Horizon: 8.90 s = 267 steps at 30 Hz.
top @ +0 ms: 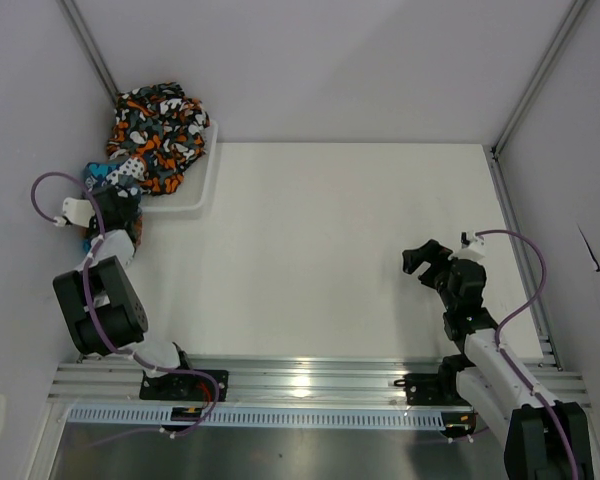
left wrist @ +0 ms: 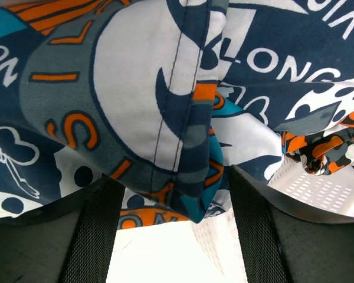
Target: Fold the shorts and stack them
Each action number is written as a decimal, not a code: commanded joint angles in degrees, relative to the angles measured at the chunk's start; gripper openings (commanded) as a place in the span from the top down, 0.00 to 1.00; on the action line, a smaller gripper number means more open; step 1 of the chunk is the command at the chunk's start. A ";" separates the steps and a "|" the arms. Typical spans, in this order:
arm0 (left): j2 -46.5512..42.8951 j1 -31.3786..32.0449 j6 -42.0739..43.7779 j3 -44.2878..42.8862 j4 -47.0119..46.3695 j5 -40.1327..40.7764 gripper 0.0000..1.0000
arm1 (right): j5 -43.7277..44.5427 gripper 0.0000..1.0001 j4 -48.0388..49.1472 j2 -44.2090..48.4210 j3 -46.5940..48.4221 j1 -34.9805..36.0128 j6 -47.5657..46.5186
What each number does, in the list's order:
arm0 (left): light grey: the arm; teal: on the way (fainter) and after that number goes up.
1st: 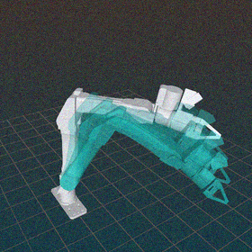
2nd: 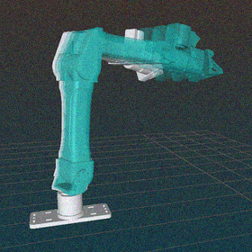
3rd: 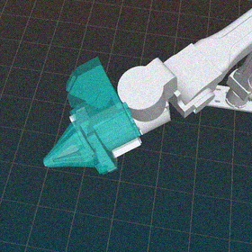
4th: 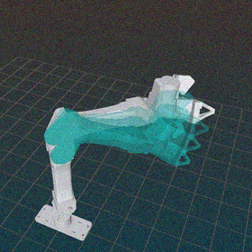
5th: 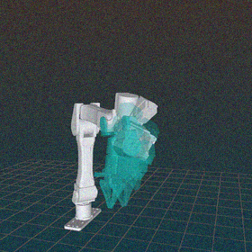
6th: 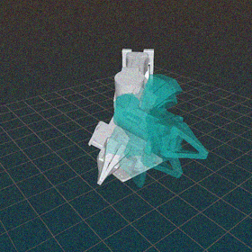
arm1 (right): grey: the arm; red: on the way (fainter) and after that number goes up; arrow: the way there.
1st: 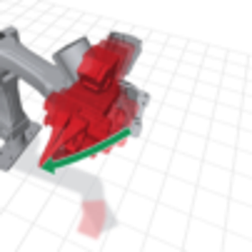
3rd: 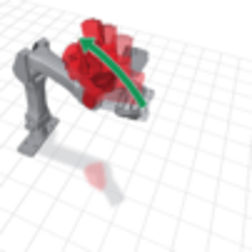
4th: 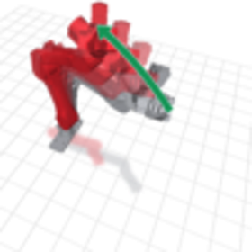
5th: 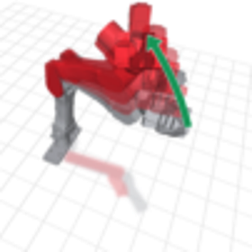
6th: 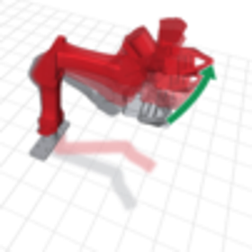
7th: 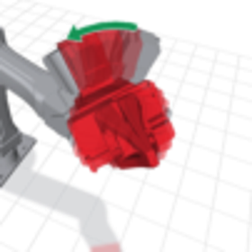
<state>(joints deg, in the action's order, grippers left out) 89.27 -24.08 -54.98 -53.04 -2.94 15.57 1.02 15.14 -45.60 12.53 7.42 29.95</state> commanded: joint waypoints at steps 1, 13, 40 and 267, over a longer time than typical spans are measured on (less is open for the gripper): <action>-2.70 0.17 1.02 0.65 0.39 1.29 0.27 | -0.22 0.00 2.62 -0.54 0.91 0.14 -0.60; -8.58 -1.33 3.29 4.51 -2.93 3.68 1.00 | -1.88 0.00 2.71 -2.21 1.61 0.14 -0.69; -39.79 35.66 34.77 -3.04 -9.28 8.87 1.00 | -4.09 0.01 0.95 -7.04 4.78 0.14 -0.07; -14.76 68.80 6.64 19.03 0.92 -20.06 0.14 | 41.00 1.00 -46.51 -17.32 20.51 83.63 19.88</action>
<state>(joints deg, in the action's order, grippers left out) 71.66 42.19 -46.09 -32.36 3.75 -4.38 39.22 -33.45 -63.00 33.06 90.65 49.08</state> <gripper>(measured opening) 0.859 0.009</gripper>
